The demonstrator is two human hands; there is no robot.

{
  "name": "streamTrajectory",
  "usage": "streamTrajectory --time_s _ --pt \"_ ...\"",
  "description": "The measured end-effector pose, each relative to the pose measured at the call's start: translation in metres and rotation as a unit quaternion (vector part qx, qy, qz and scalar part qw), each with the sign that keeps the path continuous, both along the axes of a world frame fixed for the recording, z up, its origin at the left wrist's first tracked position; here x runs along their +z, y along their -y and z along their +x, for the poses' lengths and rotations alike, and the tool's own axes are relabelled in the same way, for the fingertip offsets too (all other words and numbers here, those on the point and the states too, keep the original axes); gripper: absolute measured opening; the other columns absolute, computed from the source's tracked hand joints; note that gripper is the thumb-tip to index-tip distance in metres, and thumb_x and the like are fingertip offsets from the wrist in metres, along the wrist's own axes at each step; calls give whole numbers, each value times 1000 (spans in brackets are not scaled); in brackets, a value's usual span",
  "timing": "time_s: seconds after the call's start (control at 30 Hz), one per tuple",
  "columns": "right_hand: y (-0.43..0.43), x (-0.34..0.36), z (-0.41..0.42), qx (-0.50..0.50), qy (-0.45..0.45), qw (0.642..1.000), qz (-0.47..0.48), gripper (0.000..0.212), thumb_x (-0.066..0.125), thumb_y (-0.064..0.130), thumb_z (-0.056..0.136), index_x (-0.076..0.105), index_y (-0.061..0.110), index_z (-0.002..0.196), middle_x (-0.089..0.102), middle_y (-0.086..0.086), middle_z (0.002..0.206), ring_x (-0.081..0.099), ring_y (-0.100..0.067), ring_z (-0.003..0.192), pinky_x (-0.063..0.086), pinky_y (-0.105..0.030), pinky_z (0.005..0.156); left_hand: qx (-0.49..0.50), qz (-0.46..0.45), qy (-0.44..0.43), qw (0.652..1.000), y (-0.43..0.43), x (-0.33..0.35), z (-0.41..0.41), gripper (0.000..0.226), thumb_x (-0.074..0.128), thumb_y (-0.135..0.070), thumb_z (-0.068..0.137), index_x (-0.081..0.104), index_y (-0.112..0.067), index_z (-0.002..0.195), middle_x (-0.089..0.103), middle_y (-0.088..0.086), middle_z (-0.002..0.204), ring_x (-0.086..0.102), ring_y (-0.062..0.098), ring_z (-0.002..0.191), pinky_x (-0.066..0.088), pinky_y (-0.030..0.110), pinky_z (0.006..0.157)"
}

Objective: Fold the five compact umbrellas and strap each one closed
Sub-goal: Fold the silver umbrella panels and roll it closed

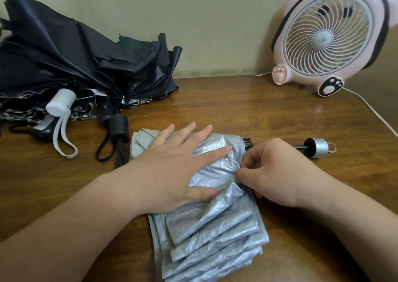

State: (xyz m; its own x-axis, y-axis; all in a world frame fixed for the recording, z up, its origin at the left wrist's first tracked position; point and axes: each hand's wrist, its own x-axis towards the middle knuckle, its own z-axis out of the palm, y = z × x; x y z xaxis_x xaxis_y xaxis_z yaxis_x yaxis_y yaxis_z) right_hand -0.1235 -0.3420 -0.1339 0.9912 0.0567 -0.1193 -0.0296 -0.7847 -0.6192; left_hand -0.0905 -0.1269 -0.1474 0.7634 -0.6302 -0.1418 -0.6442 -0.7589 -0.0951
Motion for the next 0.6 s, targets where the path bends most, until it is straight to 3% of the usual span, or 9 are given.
streamTrajectory --time_s 0.13,0.2,0.27,0.43,0.5,0.6 --pt "5 -5 0 -5 104 995 13 27 75 32 82 66 15 63 63 3 54 49 -4 44 39 -19 43 -1 -44 -10 999 -1 -1 1 57 -5 -75 89 -21 -69 144 -33 -18 163 -31 11 151 -16 44 124" --pt "9 -10 3 -24 218 975 34 27 74 38 81 62 21 64 60 5 54 53 -8 50 39 -19 45 0 -48 -10 999 -2 -2 3 52 -2 -69 95 -15 -70 146 -32 -22 162 -28 9 152 -14 44 125" --pt "9 -14 8 -38 270 962 24 23 75 36 82 62 24 67 57 6 55 55 -10 56 39 -19 47 -4 -38 -1 999 -2 -2 4 52 4 -68 98 -15 -70 146 -33 -21 162 -27 8 152 -14 44 125" --pt "6 -11 21 -69 140 987 46 24 77 37 88 71 24 68 66 3 57 54 -5 47 41 -16 43 -24 -32 17 999 2 -2 1 54 1 -70 93 -21 -70 142 -35 -20 162 -31 8 150 -17 46 124" --pt "7 -6 22 -79 77 988 108 30 75 36 90 72 16 67 67 -3 54 51 -12 42 40 -24 42 -23 -28 11 999 4 -1 -1 57 4 -69 91 -24 -70 141 -37 -20 160 -34 7 149 -18 46 124" --pt "8 0 20 -88 -44 965 244 32 71 32 93 72 5 75 62 -13 52 39 -20 38 25 -22 42 -22 -46 1 999 5 2 -3 63 15 -68 91 -23 -70 141 -37 -22 160 -34 4 148 -19 43 124"
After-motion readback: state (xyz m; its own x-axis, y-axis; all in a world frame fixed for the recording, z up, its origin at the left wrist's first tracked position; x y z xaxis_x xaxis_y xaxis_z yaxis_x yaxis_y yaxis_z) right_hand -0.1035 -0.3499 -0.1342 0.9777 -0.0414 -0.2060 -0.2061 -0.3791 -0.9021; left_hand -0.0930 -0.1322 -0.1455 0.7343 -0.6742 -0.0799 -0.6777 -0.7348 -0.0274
